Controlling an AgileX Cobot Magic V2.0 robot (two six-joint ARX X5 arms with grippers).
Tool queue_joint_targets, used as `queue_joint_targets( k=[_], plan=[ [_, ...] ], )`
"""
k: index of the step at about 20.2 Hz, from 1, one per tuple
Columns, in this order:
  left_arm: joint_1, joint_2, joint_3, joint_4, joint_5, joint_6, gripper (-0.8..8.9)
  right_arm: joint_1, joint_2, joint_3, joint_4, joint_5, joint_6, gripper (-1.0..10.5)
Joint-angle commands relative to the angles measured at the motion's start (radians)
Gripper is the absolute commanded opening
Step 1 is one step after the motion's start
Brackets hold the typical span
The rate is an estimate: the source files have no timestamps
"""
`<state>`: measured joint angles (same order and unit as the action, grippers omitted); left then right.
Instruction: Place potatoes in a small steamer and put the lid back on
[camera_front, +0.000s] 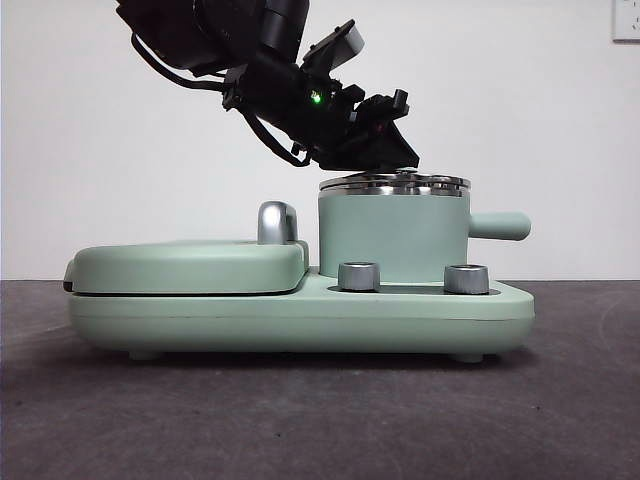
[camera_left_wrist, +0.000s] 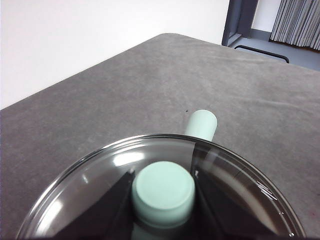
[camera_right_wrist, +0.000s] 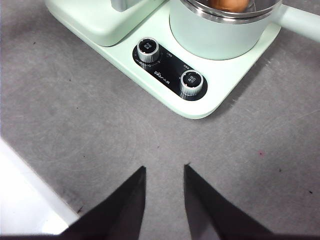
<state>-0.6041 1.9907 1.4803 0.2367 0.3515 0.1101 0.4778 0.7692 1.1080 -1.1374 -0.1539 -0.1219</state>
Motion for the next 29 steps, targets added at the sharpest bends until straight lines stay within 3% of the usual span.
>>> queue_joint_targets(
  k=[1,9,29],
  plan=[
    [-0.02,0.03,0.038,-0.042,0.011,0.029,0.14,0.006,0.007,0.01,0.006,0.0,0.015,1.2],
    [-0.019,0.029,0.104,-0.183,-0.015,0.139,0.14,0.006,0.008,0.01,0.018,0.001,0.015,1.2],
    [-0.015,0.029,0.133,-0.213,0.006,0.126,0.14,0.006,0.008,0.01,0.037,0.001,0.015,1.2]
  ],
)
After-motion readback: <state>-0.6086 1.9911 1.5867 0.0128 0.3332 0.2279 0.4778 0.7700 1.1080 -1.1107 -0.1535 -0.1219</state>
